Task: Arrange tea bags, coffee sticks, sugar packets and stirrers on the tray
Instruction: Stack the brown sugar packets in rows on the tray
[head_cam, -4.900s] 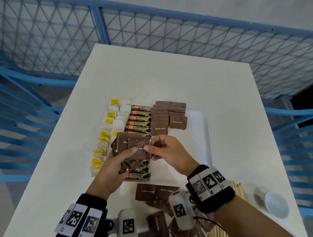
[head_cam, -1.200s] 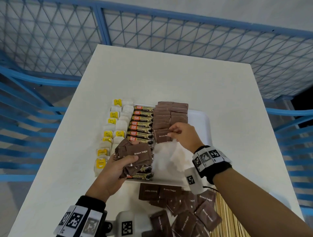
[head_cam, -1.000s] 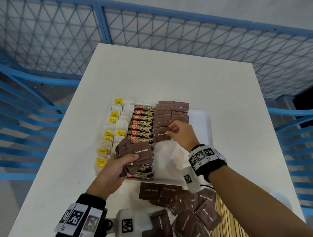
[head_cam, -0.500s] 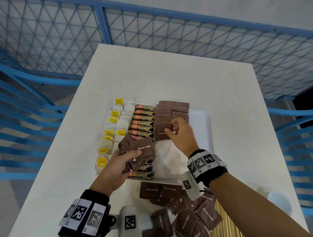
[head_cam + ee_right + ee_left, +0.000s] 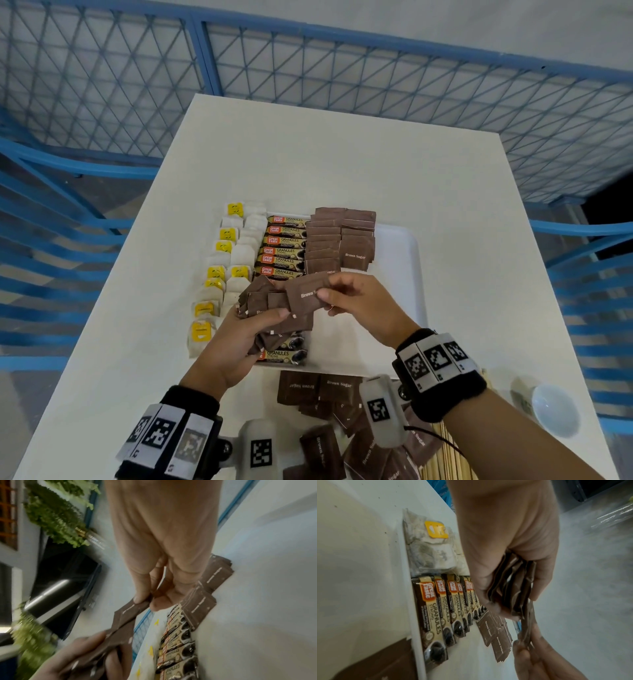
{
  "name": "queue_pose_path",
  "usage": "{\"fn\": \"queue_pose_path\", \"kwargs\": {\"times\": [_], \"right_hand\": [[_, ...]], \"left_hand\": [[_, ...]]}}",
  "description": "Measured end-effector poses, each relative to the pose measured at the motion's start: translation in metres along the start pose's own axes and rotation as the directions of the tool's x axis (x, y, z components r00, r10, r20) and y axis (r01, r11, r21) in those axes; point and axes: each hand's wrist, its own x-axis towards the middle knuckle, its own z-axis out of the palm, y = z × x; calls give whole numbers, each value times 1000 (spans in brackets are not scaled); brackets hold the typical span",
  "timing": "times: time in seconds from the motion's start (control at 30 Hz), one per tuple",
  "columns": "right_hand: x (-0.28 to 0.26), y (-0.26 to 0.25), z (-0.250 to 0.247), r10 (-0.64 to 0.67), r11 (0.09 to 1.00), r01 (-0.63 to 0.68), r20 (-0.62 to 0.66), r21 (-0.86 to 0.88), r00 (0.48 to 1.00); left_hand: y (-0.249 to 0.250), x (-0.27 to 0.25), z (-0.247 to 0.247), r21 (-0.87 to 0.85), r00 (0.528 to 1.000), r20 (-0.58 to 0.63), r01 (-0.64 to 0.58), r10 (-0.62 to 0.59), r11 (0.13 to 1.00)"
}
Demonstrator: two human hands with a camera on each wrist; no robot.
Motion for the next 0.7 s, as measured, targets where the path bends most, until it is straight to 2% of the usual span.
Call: {"fn": "queue_pose_path", "kwargs": {"times": [0.1,0.17,0.27,0.33,0.5,0.7], "right_hand": [[-1,8,-17,62,996,-55,-88,76,994],[1,14,-31,86,996,-81,-194,37,977],[10,23,-50,94,991,-124,-368,-59,925],[18,28,-62,82,982,-147,-440,-117,894],[34,35,-76,47,946,-198,-496,-256,867],[44,36,-70,29,941,-201,-525,-273,851]], "left_hand": [[0,1,-3,-27,1000,-20,-4,4,1000],[0,1,-4,-42,999,-37,-9,7,999],[-1,1,-6,-59,999,-50,-1,-2,998],[-2,0,-7,-60,998,-57,5,-8,998],[-3,0,-8,-138,999,-39,-5,-1,990],[-2,2,-12,-200,999,40,-27,36,979]]}}
